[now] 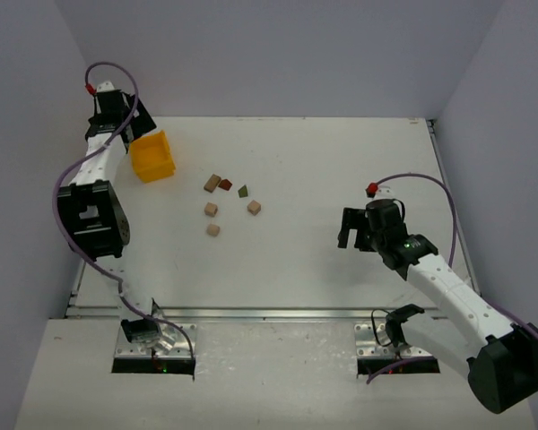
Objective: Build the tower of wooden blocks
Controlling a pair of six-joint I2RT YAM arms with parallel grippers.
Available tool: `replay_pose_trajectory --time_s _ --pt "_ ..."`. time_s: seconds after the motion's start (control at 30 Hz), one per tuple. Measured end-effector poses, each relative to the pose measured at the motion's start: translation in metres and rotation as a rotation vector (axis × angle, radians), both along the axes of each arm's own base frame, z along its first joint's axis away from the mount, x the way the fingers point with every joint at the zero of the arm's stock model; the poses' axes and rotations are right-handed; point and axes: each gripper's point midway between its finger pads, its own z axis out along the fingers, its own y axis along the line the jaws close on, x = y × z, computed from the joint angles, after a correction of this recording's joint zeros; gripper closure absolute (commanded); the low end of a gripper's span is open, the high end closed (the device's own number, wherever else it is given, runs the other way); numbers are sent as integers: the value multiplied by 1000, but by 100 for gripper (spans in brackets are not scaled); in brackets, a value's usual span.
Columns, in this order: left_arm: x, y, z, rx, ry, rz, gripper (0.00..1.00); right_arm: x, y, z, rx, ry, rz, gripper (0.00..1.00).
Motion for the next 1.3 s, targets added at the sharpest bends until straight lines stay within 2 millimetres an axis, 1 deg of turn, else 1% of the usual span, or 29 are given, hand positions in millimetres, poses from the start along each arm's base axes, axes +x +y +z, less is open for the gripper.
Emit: replay_pose_trajectory --time_s 0.03,0.1,0.13,0.2,0.23,0.27,0.3,0.33,0.37,0.4,0.43,0.5,0.53,0.57,0.6,0.67,0.7,0.73,0.77,0.8,0.83,0.87,0.97,1.0,1.07,1.13,1.2,1.3 --pt "-5 -9 20 -17 -38 -24 0 3 6 3 17 -16 26 1" --pt "-24 -30 73 -41 -142 -71 0 9 18 9 48 -48 93 1" --pt "-36 -43 103 -44 -213 -94 0 11 26 10 61 -54 132 1" --pt "-68 -79 158 -39 -361 -156 0 16 44 12 70 -56 220 1" --pt "-85 -103 178 -42 -433 -198 0 19 57 12 66 -46 275 1" --pt "-105 -129 188 -55 -496 -249 0 23 71 13 67 -41 330 1" --pt "-122 -155 184 -80 -510 -308 0 28 85 15 73 -46 380 1" --pt "-139 -175 180 -104 -529 -360 0 31 99 16 75 -45 428 1" --pt "-151 -189 177 -122 -563 -395 0 32 111 16 69 -29 471 1" --pt "-161 -194 167 -140 -573 -402 0 38 125 18 61 -22 511 1" --pt "-169 -191 146 -154 -551 -376 0 47 141 20 54 -25 551 1" --pt "-179 -181 90 -175 -438 -307 0 61 173 21 43 -46 623 1" --pt "-185 -177 64 -182 -379 -273 0 64 189 20 36 -53 663 1" --pt "-187 -172 42 -184 -325 -239 0 61 204 16 22 -48 711 1" --pt "-192 -166 16 -183 -251 -201 0 57 220 13 8 -52 761 2" --pt "-204 -157 -14 -172 -152 -138 0 44 256 5 -17 -68 876 5" --pt "-209 -150 -21 -162 -123 -89 0 31 277 -1 -15 -76 951 12" --pt "-212 -144 -21 -156 -115 -49 0 20 295 -5 -2 -87 1010 13" --pt "-212 -133 -17 -146 -116 12 0 8 312 -11 18 -89 1074 14" --pt "-212 -126 -14 -145 -122 47 0 -2 326 -18 40 -85 1126 15" --pt "-210 -118 -9 -149 -133 78 0 -10 339 -24 60 -80 1170 16" --pt "-207 -107 -3 -157 -148 116 0 -14 349 -30 79 -77 1202 15" --pt "-201 -71 6 -164 -179 228 0 -9 371 -46 103 -79 1242 16" --pt "-203 -60 3 -162 -171 266 0 -9 376 -53 95 -73 1252 16" --pt "-205 -46 -8 -165 -140 314 0 -5 392 -61 85 -90 1269 17" --pt "-209 -38 -23 -173 -88 347 0 -6 408 -68 76 -117 1288 17" --pt "-212 -35 -31 -181 -60 360 0 -15 419 -76 68 -121 1315 16" --pt "-213 -32 -31 -188 -63 371 0 -27 437 -84 63 -120 1360 16"
